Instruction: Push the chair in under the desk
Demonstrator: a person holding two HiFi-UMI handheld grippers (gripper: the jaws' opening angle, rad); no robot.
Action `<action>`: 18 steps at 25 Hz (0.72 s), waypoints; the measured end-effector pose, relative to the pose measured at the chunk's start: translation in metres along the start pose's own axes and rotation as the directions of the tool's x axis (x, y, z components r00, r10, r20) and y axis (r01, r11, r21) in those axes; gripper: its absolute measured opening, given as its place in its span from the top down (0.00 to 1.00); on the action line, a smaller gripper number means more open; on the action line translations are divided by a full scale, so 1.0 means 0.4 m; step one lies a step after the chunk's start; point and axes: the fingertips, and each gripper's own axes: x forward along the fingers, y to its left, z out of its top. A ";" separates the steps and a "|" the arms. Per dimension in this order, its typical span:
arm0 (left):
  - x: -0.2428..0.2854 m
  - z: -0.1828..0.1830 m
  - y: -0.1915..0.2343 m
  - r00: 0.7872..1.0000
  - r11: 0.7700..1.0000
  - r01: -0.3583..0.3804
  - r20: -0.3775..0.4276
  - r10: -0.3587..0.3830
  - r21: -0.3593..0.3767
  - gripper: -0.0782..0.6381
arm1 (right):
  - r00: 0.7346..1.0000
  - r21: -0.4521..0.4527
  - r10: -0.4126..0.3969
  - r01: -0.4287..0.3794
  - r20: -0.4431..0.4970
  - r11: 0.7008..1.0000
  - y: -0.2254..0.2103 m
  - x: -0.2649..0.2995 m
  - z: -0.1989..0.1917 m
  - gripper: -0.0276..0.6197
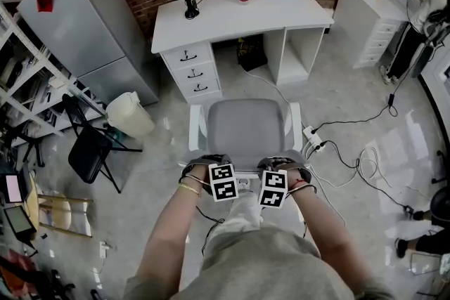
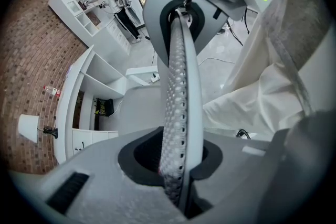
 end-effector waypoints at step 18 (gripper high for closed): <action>0.046 0.049 0.100 1.000 1.000 -0.005 -0.013 0.005 -0.011 0.82 | 1.000 -0.022 -0.007 0.006 -0.025 1.000 -0.107 0.034 -0.071 0.91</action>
